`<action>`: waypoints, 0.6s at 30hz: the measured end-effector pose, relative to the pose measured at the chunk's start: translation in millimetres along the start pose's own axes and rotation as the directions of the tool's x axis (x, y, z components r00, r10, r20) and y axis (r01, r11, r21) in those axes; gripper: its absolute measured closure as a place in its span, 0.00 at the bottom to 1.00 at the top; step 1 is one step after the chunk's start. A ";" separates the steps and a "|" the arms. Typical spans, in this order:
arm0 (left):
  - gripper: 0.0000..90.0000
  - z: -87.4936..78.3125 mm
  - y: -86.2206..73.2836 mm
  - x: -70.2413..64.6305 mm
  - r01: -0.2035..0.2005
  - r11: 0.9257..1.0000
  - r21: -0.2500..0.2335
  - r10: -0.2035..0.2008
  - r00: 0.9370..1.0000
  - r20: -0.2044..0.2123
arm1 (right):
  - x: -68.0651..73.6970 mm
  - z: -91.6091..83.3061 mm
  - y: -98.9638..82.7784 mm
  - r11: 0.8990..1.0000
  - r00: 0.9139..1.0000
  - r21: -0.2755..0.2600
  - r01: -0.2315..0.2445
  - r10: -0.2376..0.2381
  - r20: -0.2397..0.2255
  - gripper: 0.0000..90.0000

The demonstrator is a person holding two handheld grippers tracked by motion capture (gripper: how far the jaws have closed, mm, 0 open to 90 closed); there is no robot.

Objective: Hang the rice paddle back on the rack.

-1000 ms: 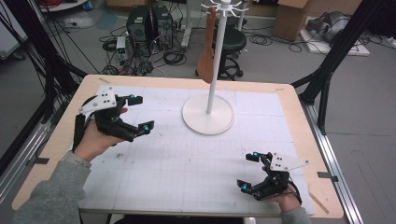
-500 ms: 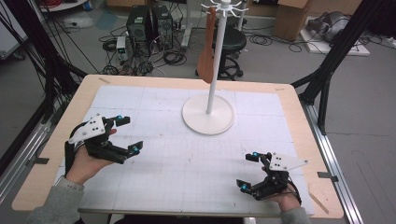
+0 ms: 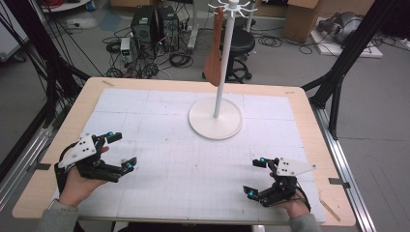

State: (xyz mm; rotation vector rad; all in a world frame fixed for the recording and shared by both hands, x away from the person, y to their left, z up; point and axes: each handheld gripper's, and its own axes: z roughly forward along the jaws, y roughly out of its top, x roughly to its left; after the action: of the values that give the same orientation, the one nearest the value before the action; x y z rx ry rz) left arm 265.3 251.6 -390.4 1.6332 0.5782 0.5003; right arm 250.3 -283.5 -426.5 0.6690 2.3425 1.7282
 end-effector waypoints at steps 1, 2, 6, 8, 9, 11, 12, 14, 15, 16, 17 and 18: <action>0.02 -3.8 -2.1 0.5 0.002 1.000 -0.001 -0.002 1.000 -0.006 | 0.1 0.3 0.0 1.000 1.000 -0.003 -0.004 0.004 -0.001 0.01; 0.02 -5.9 -3.4 0.5 0.010 1.000 -0.003 -0.010 1.000 -0.008 | 0.2 0.4 0.1 1.000 1.000 -0.003 -0.004 0.004 0.000 0.01; 0.02 -17.2 -11.3 3.6 0.024 1.000 0.002 -0.024 0.999 -0.038 | -0.4 0.4 0.2 1.000 1.000 -0.008 -0.002 0.002 0.002 0.01; 0.02 -22.4 -15.1 6.0 0.036 0.999 0.002 -0.036 0.998 -0.056 | -0.6 0.2 0.4 1.000 1.000 -0.010 0.001 -0.001 0.004 0.01; 0.02 -24.3 -16.5 7.0 0.043 0.999 -0.002 -0.043 0.997 -0.064 | -0.6 0.1 0.5 1.000 1.000 -0.011 0.001 -0.001 0.005 0.01; 0.02 -27.3 -18.3 9.0 0.047 0.999 -0.003 -0.048 0.996 -0.076 | -0.6 -0.2 0.7 1.000 1.000 -0.013 0.002 -0.002 0.010 0.01; 0.02 -28.9 -19.7 9.5 0.052 0.999 -0.006 -0.052 0.995 -0.085 | -0.6 -0.4 0.8 1.000 1.000 -0.015 0.003 -0.003 0.016 0.01; 0.02 -31.8 -21.3 9.8 0.061 0.998 -0.008 -0.061 0.993 -0.100 | -1.1 -1.7 1.3 1.000 1.000 -0.024 0.004 -0.004 0.024 0.01; 0.02 -33.8 -22.2 9.6 0.070 0.997 -0.021 -0.071 0.992 -0.103 | -1.8 -2.2 1.6 0.999 1.000 -0.038 0.005 -0.004 0.029 0.01; 0.02 -36.1 -22.8 9.3 0.068 0.997 -0.025 -0.071 0.991 -0.110 | -1.8 -3.5 1.8 0.999 0.999 -0.044 -0.003 0.005 0.033 0.01; 0.02 -38.2 -23.4 8.9 0.064 0.998 -0.024 -0.066 0.991 -0.120 | -2.4 -4.5 1.9 0.999 0.999 -0.052 0.002 0.001 0.044 0.01; 0.02 -40.5 -24.2 8.8 0.058 0.998 -0.019 -0.060 0.990 -0.129 | -2.7 -5.8 2.0 0.998 0.999 -0.056 0.000 0.003 0.052 0.01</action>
State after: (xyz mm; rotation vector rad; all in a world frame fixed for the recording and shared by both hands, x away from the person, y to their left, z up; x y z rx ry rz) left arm 244.9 291.0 -408.9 1.5721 0.7158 0.5690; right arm 251.0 -289.2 -423.2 0.6981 2.2508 1.7487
